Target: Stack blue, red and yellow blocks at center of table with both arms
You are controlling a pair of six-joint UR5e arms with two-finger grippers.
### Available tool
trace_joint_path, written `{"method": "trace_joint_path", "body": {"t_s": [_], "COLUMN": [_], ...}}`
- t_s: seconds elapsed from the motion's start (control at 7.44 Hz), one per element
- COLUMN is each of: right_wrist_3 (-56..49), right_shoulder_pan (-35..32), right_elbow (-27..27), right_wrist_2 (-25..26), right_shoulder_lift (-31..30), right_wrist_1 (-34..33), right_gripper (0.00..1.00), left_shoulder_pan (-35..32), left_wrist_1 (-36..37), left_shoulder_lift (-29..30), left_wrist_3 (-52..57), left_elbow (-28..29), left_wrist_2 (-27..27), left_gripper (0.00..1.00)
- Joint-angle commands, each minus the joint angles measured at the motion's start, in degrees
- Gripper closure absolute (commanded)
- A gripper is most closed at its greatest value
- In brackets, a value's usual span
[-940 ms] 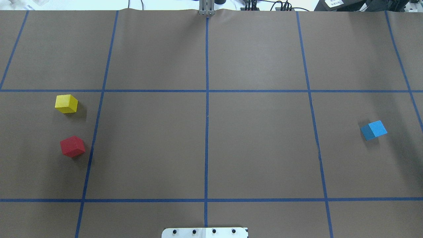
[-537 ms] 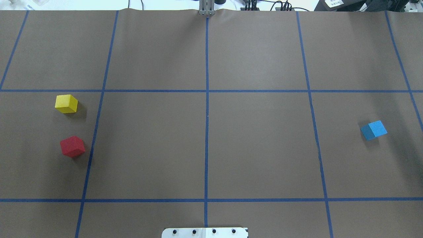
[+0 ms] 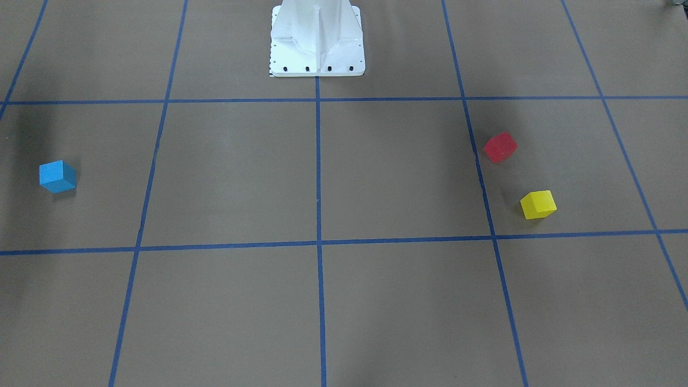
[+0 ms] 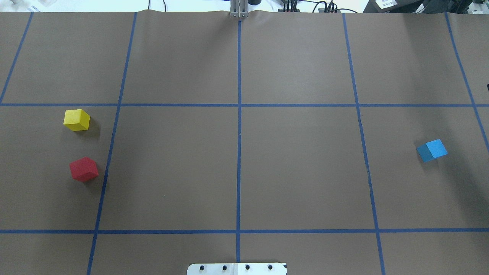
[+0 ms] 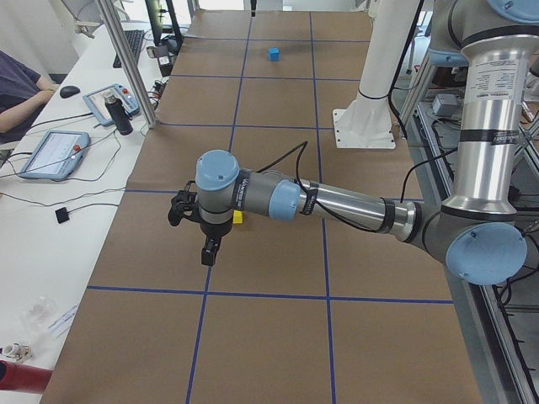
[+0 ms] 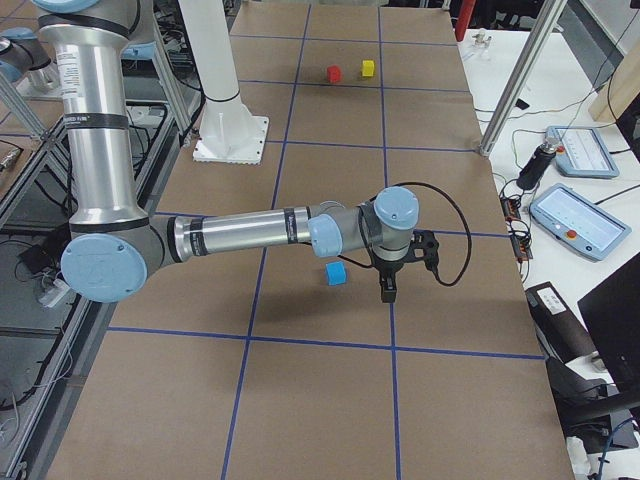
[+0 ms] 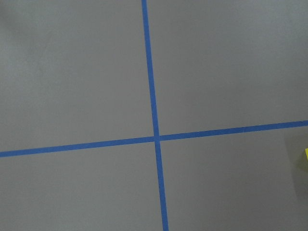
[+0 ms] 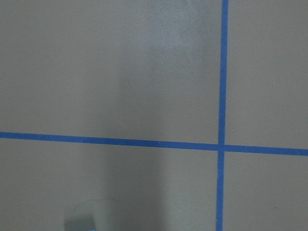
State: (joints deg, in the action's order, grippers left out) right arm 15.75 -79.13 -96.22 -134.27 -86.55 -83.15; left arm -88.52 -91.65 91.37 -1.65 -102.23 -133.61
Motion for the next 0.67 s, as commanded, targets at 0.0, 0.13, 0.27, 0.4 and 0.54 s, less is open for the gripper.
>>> {"method": "trace_joint_path", "body": {"t_s": [0.0, 0.13, 0.27, 0.4, 0.54], "right_wrist_3": [15.8, 20.8, 20.9, 20.8, 20.7], "right_shoulder_pan": [7.5, 7.8, 9.2, 11.3, 15.1], "right_elbow": [-4.5, -4.8, -5.0, -5.7, -5.6], "right_wrist_2": [3.5, 0.4, -5.2, -4.1, 2.3], "right_shoulder_lift": [-0.1, -0.7, -1.2, -2.7, -6.5], "right_wrist_1": [2.4, 2.8, 3.2, 4.4, 10.8], "right_gripper": [0.01, 0.01, 0.01, 0.01, 0.01], "left_shoulder_pan": [2.3, 2.3, 2.3, 2.3, 2.3], "left_wrist_1": [0.1, 0.0, -0.4, -0.5, -0.6], "left_shoulder_lift": [-1.3, -1.3, -1.3, -1.0, -0.8], "left_wrist_3": [-0.1, 0.0, 0.0, 0.2, 0.2], "left_elbow": [-3.1, -3.4, -3.5, -3.5, -3.6], "left_wrist_2": [0.9, 1.3, 1.3, 1.3, 1.3], "left_gripper": [0.0, 0.0, 0.0, 0.0, 0.0]}}
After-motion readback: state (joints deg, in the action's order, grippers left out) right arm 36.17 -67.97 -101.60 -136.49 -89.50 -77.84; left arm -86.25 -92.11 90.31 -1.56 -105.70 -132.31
